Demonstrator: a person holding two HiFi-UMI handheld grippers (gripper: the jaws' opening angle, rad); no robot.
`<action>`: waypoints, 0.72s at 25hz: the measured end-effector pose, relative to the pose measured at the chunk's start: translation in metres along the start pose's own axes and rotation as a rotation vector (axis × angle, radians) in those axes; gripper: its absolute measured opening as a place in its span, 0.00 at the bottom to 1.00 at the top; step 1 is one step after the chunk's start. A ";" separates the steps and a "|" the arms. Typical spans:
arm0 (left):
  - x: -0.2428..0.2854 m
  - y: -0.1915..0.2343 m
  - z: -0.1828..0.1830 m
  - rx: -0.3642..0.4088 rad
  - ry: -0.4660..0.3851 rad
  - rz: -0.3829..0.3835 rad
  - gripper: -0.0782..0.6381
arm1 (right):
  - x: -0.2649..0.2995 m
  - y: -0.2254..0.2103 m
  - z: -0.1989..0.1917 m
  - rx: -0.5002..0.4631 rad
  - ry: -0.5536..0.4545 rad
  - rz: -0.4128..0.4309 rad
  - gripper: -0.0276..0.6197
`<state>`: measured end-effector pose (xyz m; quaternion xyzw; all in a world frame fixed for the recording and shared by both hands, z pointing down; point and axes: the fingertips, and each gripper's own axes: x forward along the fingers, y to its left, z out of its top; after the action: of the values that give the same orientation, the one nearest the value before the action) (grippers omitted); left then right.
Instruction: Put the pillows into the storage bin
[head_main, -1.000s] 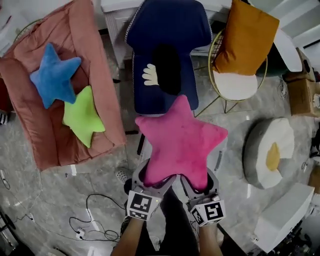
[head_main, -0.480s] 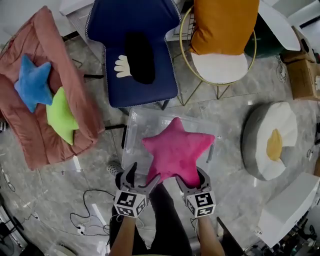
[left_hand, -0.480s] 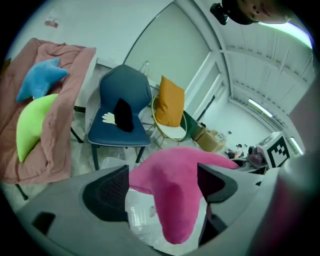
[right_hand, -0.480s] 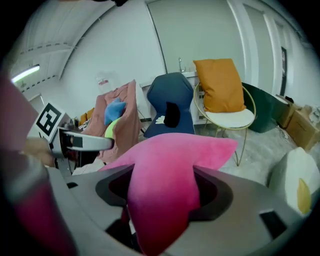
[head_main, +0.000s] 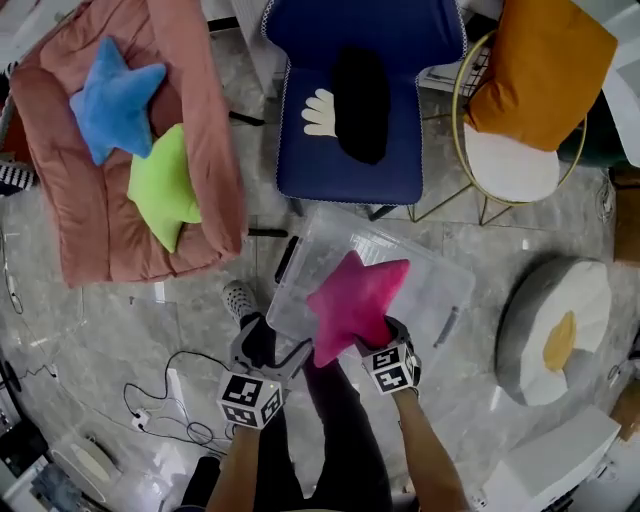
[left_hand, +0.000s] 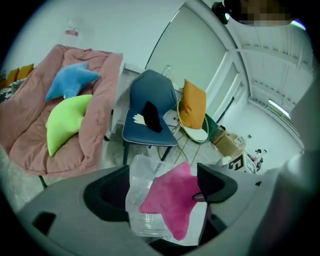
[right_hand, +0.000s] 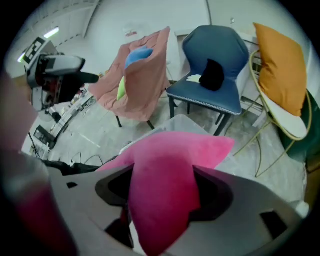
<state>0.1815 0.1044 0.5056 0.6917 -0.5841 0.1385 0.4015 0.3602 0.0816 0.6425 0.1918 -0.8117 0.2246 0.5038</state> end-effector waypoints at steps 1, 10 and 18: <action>-0.001 0.007 -0.002 -0.008 -0.003 0.007 0.67 | 0.014 0.000 0.000 -0.036 0.040 0.007 0.52; -0.025 0.075 -0.035 -0.155 -0.050 0.064 0.67 | 0.117 0.003 0.010 -0.414 0.401 0.010 0.54; -0.047 0.131 -0.052 -0.182 -0.031 0.060 0.67 | 0.188 0.021 0.005 -0.372 0.591 -0.045 0.56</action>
<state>0.0619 0.1751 0.5590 0.6366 -0.6209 0.0859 0.4492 0.2664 0.0800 0.8073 0.0413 -0.6533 0.1072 0.7483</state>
